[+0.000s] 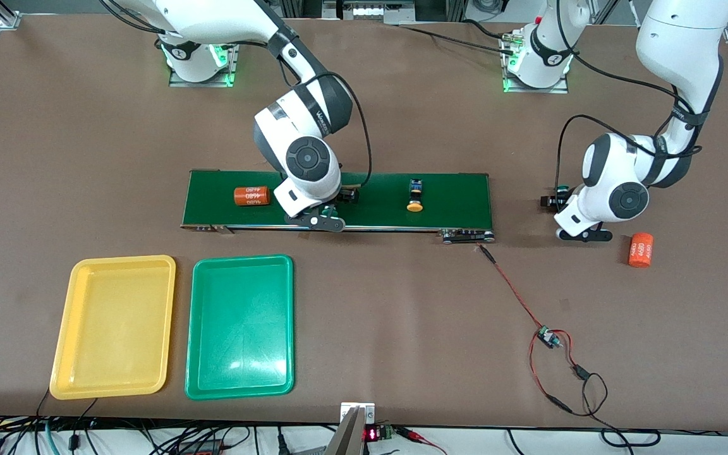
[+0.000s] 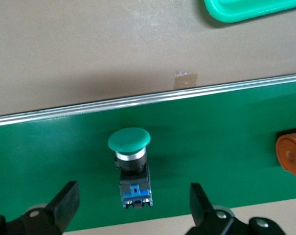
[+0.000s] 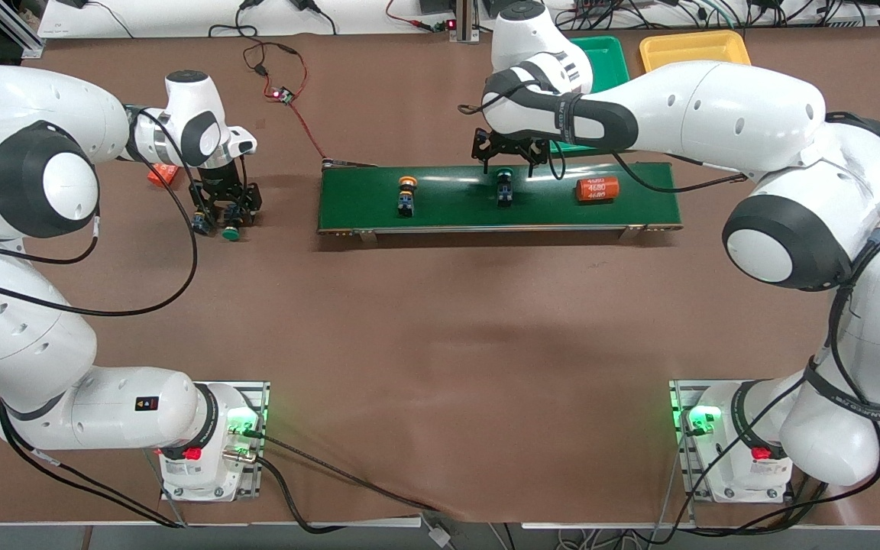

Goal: Sort buttons by color to trays
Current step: 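Grasp a green button with the right gripper and another with the left gripper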

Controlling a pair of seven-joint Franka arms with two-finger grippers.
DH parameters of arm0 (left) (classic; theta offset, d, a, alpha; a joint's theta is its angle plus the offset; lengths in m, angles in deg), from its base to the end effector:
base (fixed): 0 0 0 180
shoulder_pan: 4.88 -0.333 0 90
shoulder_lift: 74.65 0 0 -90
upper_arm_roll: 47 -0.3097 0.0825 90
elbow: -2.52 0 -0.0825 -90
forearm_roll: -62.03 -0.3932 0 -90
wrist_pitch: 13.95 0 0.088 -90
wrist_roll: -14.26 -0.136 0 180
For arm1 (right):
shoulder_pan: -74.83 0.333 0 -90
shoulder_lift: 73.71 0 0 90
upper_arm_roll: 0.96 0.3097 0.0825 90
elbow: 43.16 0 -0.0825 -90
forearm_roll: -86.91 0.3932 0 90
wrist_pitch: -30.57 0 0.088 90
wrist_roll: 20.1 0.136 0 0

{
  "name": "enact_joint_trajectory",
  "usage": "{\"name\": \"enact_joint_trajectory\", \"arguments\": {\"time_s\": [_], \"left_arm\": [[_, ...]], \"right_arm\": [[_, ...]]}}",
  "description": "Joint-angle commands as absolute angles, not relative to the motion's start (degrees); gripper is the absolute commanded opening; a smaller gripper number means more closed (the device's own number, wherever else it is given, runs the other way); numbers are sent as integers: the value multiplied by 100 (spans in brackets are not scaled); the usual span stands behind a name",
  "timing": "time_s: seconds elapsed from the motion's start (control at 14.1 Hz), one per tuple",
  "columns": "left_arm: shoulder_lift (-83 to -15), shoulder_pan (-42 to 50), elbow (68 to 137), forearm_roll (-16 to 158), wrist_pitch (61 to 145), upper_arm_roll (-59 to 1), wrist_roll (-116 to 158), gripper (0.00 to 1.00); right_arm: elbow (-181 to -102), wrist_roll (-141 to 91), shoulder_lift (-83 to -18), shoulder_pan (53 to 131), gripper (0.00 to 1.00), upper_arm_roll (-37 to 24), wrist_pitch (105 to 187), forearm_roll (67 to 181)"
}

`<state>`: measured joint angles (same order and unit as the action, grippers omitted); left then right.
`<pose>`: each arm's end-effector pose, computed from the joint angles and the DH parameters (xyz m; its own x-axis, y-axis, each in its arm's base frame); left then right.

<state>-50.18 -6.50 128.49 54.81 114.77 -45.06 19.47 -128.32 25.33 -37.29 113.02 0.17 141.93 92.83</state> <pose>0.5009 0.0022 0.1207 0.9309 0.0043 -0.3653 -0.0274 -0.9963 -0.0816 0.5296 0.4442 0.2488 0.9677 -0.1578 -0.1968 -0.1491 -0.9871 0.0580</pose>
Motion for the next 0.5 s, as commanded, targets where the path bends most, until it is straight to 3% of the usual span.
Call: {"name": "enact_joint_trajectory", "arguments": {"time_s": [0.0, 0.07, 0.14, 0.43], "left_arm": [[-5039, -655, 12864, 5341, 11490, -4533, 1944, 43], [-5057, -655, 12864, 5341, 11455, -4533, 1936, 27], [-5074, -655, 12830, 5341, 11359, -4524, 1935, 18], [-5539, -620, 12611, 5350, 10782, -4428, 1927, 18]], "right_arm": [[-12911, 2648, -3653, 11385, 100, -26, 14368, 9324], [-12920, 2648, -3618, 11385, 100, -26, 14404, 9315], [-12955, 2648, -3592, 11376, 100, -26, 14413, 9324], [-13113, 2578, -3530, 11324, 95, -43, 14448, 9298]]}}
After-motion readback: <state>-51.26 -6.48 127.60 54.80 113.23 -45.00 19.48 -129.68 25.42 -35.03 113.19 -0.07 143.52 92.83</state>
